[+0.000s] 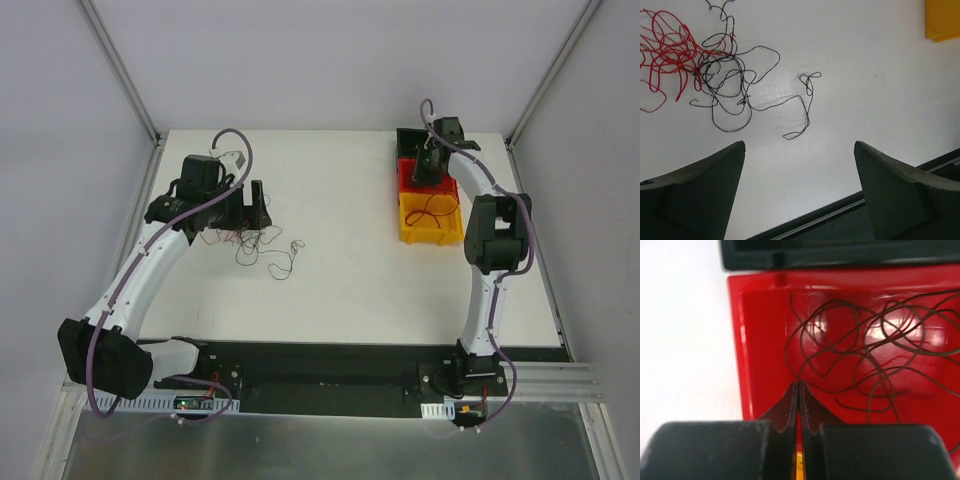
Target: Untangle the cables
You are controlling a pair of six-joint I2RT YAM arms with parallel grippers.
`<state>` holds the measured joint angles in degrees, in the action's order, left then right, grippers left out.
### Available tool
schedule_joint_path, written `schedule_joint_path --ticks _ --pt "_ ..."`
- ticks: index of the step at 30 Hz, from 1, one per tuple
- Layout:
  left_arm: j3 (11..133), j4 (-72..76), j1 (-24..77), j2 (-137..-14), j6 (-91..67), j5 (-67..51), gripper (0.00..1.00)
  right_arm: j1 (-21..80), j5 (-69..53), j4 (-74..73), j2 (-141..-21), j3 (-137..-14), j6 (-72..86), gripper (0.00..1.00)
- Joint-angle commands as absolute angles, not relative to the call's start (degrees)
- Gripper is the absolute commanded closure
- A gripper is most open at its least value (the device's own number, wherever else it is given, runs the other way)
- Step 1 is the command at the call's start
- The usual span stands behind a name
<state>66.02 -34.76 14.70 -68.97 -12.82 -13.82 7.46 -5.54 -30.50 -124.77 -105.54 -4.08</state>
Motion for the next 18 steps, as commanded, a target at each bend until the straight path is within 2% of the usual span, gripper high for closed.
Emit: schedule_joint_path --ticks 1,3,6,11,18 --pt "71.62 -30.06 15.12 -73.38 -14.67 -14.68 0.07 1.24 -18.87 -27.51 -123.22 -106.52 3.15 1.0" --pt "73.64 -29.62 14.24 -76.01 -16.16 -13.8 0.02 0.27 -20.47 -28.56 -124.62 -108.01 4.13 0.99" --pt "75.67 -29.18 10.39 -80.14 -19.94 -14.41 0.01 0.26 -20.22 -32.68 -127.87 -111.95 1.94 0.94" --pt "74.71 -25.24 -1.47 -85.51 -28.47 -23.72 0.01 0.97 -16.8 -36.12 -128.68 -114.78 -1.32 0.79" --pt "66.89 -15.56 -9.75 -84.73 -31.56 -29.71 0.01 2.81 -10.73 -45.43 -123.94 -119.62 -3.51 0.53"
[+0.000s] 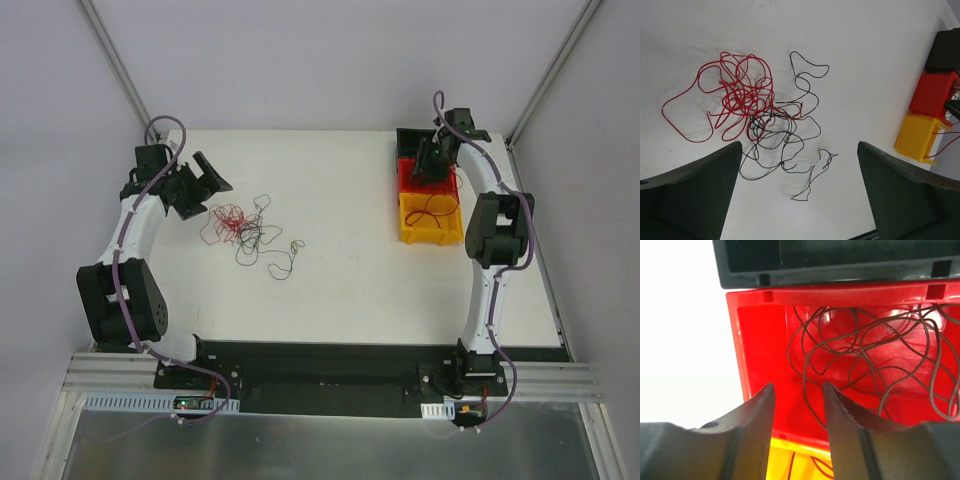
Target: Untangle the cables
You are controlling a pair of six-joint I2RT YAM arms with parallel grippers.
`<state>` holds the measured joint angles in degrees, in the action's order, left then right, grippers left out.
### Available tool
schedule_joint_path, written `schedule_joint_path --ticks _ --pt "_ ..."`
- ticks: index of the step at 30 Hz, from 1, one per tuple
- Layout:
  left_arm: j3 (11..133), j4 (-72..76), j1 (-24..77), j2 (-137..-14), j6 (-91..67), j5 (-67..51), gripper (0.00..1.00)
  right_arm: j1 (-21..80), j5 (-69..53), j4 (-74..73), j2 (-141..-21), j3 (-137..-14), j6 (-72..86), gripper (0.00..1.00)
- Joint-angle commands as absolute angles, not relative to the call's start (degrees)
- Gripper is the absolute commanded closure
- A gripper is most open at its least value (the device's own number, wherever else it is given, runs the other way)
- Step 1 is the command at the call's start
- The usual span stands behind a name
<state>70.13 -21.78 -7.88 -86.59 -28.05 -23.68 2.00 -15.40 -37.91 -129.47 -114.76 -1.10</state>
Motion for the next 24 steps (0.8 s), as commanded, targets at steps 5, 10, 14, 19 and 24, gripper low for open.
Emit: schedule_joint_path --ticks 5,10,14,19,24 --pt "64.43 -14.07 -9.84 -80.34 -27.96 -29.8 0.08 4.48 -8.09 -40.1 -111.21 -107.26 -3.34 0.29" --pt "62.49 -12.48 -9.84 -77.52 -25.93 -33.65 0.07 10.18 -2.3 -35.42 -99.6 -99.5 -4.3 0.22" --pt "63.28 -12.39 -9.58 -79.28 -26.19 -38.93 0.12 19.66 8.77 -30.79 -92.92 -93.45 -4.4 0.2" --pt "62.23 -12.48 -6.69 -75.07 -22.16 -32.97 0.11 33.64 13.01 -16.9 -90.35 -82.98 -1.07 0.18" --pt "62.58 -13.1 -4.48 -76.72 -21.88 -33.21 0.11 41.39 3.88 -11.42 -99.38 -82.35 9.11 0.18"
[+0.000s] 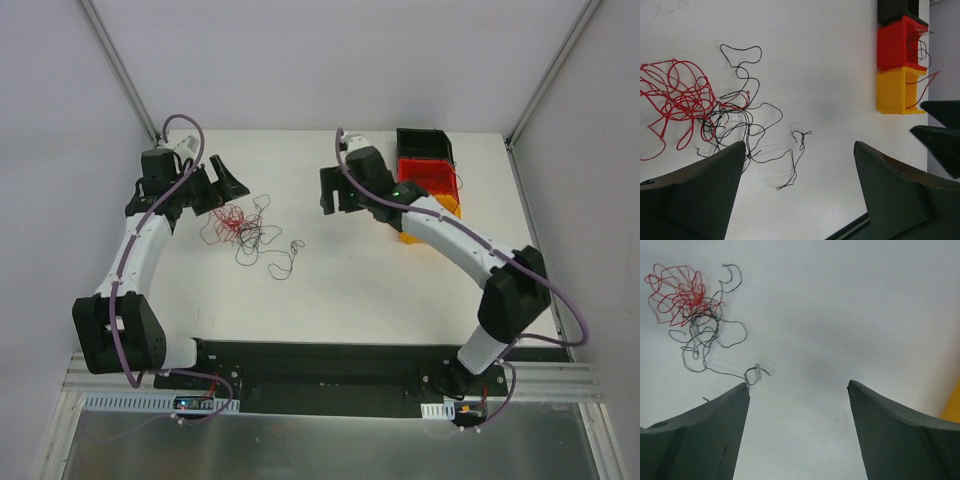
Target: Untangle the cables
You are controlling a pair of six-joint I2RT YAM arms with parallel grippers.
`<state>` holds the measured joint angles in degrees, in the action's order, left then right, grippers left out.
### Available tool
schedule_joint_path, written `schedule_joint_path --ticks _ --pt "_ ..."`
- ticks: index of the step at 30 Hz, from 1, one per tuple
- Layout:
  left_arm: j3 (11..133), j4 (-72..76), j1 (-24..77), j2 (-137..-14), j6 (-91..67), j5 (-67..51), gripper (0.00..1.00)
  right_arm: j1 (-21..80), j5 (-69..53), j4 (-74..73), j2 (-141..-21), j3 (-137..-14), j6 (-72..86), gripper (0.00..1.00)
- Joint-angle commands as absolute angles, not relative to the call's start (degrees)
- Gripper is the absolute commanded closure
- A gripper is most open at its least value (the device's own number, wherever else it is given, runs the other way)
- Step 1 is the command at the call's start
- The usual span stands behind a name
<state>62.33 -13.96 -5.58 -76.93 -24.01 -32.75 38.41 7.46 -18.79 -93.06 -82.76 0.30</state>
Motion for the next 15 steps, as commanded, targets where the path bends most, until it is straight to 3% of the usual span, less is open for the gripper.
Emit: schedule_joint_path --ticks 1,6,11,15 --pt "62.67 -13.1 -4.48 -77.51 -22.23 -34.09 0.12 41.83 2.21 -11.16 -101.23 -82.09 12.45 0.19" --pt "64.24 -14.15 -2.82 -83.05 -22.76 -38.14 0.14 42.19 -6.32 -2.93 -107.57 -76.74 22.14 0.24" --pt "65.56 -16.43 -0.18 -89.02 -23.29 -38.84 0.26 44.03 -10.46 6.4 -111.7 -72.87 26.53 0.29" --pt "66.0 -16.87 1.76 -93.06 -24.69 -40.6 0.25 46.05 -10.55 11.67 -115.04 -71.99 30.31 0.35"
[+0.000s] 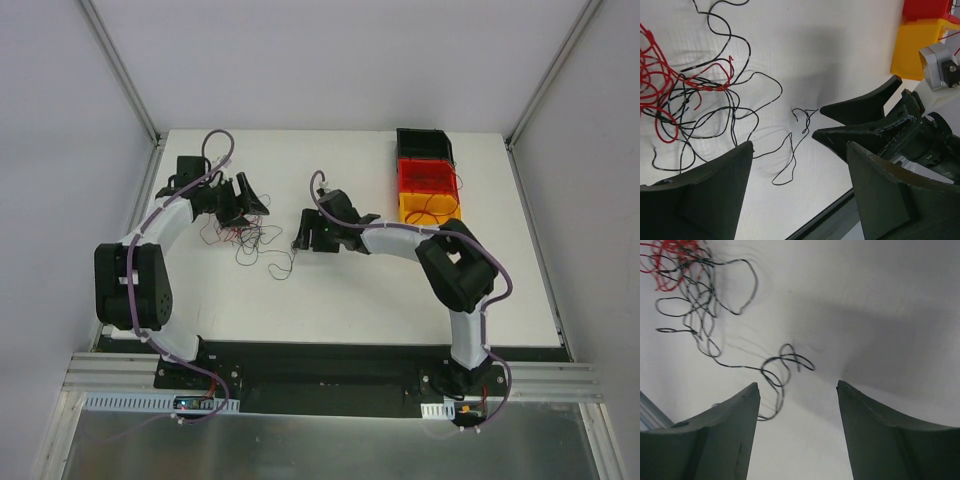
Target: Untangle the cables
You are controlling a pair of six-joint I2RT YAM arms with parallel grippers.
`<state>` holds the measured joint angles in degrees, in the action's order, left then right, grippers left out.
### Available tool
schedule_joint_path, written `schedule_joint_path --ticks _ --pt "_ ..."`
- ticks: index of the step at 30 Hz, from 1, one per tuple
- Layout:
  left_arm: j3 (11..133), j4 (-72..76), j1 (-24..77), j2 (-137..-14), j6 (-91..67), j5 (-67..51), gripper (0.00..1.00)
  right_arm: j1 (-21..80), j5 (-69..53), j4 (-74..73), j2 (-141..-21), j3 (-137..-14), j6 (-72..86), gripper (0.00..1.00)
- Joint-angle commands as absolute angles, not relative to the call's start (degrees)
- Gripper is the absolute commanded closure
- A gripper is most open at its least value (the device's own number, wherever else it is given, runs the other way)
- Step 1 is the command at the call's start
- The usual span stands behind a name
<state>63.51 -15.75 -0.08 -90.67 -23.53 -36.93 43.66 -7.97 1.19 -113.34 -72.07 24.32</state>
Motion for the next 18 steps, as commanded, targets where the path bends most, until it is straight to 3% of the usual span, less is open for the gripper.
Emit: schedule_joint_path --ticks 1,3,5,9,11,18 --pt "66.09 -16.79 1.67 -94.21 -25.48 -41.82 0.25 46.66 -10.29 13.86 -115.66 -71.81 31.11 0.36" --pt "66.44 -16.79 1.76 -96.23 -26.28 -43.15 0.27 47.98 -8.36 15.73 -116.98 -72.07 30.59 0.38" --pt "66.27 -16.79 1.84 -97.03 -26.54 -42.72 0.27 48.34 -8.61 15.03 -118.47 -73.82 29.36 0.46" --pt "65.74 -16.7 2.72 -98.61 -26.11 -40.79 0.27 48.16 -7.48 13.54 -114.37 -71.99 25.5 0.88" --pt "65.66 -16.7 2.99 -101.32 -26.02 -40.17 0.27 48.08 -6.07 11.79 -109.1 -69.36 22.6 1.0" --pt "68.11 -20.12 2.99 -108.1 -22.42 -33.76 0.32 48.16 -6.51 3.71 -84.24 -63.99 15.13 1.0"
